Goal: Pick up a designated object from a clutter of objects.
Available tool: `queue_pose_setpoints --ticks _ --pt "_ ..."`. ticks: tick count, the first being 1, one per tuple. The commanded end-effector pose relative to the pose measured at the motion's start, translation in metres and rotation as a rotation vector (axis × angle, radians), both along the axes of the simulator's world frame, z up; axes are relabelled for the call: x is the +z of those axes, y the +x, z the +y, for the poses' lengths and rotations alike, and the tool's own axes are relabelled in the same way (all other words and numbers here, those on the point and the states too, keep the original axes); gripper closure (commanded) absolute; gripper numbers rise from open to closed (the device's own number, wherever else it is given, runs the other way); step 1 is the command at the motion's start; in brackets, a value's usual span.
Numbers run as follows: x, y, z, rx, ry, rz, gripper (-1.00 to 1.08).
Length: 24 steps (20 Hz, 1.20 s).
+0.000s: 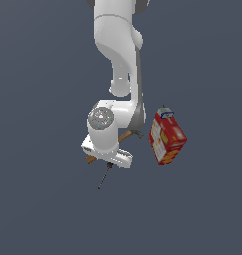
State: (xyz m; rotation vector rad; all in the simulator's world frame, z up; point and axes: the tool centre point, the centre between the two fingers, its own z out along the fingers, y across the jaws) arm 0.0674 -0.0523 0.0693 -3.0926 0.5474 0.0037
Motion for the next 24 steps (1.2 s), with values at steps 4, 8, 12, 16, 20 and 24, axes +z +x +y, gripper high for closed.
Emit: queue_pose_setpoints --ticks 4,8,12,16,20,24 --pt "-0.004 0.000 -0.001 -0.005 -0.001 0.000 -0.92" --pt "-0.012 0.000 -0.001 -0.005 -0.001 0.000 -0.92" --pt "-0.030 -0.001 -0.001 -0.006 -0.001 -0.001 -0.92" --pt "-0.048 -0.001 -0.002 -0.007 -0.001 -0.002 -0.92" --pt "-0.055 0.000 -0.002 -0.007 -0.001 -0.002 -0.92" --pt "-0.055 0.000 -0.002 -0.007 -0.001 -0.002 1.08"
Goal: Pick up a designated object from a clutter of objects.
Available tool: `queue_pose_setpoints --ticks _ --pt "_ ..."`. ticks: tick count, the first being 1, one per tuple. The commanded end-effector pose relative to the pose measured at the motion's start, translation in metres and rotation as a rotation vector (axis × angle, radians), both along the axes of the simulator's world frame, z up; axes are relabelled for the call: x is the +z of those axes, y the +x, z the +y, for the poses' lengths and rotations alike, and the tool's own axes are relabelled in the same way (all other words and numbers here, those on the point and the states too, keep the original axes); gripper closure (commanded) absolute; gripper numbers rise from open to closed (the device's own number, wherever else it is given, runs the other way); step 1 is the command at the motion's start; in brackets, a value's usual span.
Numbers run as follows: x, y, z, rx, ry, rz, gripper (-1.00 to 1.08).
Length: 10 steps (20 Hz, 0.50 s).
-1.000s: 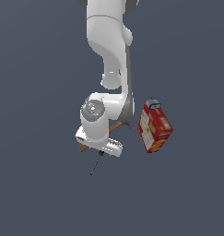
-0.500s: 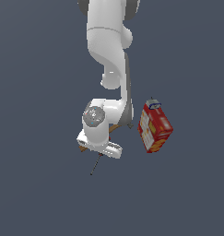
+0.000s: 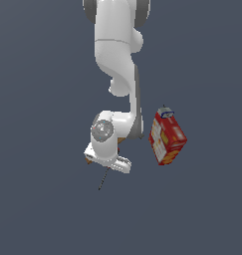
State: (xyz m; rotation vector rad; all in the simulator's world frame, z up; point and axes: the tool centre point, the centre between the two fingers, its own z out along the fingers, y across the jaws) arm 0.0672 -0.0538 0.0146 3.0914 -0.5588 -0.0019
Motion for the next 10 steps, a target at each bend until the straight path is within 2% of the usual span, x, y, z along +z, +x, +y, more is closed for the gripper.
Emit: queue_pose_setpoints --ticks 1,10 --pt "-0.0001 0.0004 0.0000 0.000 0.000 -0.001 1.08" --pt "0.0010 -0.0001 -0.0007 -0.001 0.000 -0.001 1.08"
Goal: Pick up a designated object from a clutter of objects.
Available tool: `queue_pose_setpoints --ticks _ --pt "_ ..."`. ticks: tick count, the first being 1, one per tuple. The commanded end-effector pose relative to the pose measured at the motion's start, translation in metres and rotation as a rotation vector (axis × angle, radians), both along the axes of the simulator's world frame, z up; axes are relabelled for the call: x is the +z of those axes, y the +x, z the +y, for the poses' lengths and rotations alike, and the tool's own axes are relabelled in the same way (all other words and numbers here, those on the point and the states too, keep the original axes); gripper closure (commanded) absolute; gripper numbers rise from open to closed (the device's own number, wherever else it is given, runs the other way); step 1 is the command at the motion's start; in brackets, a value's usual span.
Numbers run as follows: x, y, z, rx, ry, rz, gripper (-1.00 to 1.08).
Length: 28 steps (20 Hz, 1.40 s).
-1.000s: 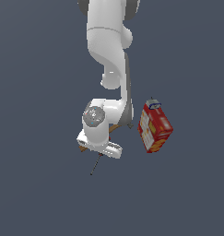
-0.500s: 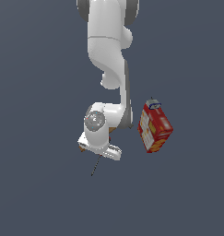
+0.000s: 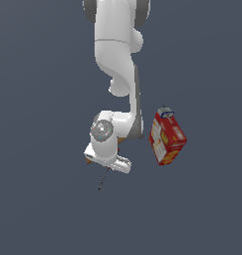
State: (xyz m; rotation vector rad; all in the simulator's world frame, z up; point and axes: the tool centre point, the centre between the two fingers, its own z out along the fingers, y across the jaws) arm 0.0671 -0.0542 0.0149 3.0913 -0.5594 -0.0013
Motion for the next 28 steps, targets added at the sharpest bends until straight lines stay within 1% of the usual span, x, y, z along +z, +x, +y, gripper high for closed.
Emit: queue_pose_setpoints --ticks 1,7,13,18,28 --pt "0.002 0.000 -0.001 0.000 0.000 0.000 1.08" --pt "0.017 -0.007 -0.006 0.000 0.000 0.000 1.08" --pt "0.048 -0.020 -0.017 0.000 0.001 -0.001 1.08" --pt "0.088 -0.035 -0.031 0.000 0.001 -0.001 1.08" --pt "0.182 -0.073 -0.065 -0.001 0.002 -0.001 1.08"
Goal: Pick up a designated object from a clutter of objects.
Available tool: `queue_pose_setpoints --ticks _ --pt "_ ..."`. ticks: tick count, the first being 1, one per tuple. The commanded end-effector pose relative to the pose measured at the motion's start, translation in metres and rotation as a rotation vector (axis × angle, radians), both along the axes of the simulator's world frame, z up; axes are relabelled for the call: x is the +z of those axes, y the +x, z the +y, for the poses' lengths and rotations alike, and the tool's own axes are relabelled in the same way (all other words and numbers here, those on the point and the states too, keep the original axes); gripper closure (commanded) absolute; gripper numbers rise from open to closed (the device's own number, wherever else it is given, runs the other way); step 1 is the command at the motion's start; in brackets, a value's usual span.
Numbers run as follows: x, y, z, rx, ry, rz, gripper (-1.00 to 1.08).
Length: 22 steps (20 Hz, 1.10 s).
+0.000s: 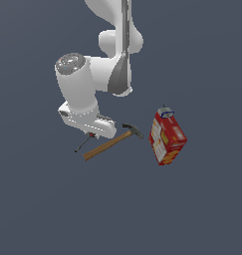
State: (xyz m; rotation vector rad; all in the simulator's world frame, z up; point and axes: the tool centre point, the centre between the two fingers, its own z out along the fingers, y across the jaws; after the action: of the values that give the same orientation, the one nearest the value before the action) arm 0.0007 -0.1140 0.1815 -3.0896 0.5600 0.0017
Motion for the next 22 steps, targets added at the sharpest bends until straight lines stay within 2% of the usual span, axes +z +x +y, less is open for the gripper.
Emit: queue_pose_setpoints --ticks 1,14,22 --pt "0.026 -0.010 -0.009 0.000 0.001 -0.001 1.08" --pt "0.165 -0.062 -0.059 -0.001 0.000 -0.001 1.08" --pt "0.227 -0.082 -0.082 -0.001 0.000 -0.001 1.08"
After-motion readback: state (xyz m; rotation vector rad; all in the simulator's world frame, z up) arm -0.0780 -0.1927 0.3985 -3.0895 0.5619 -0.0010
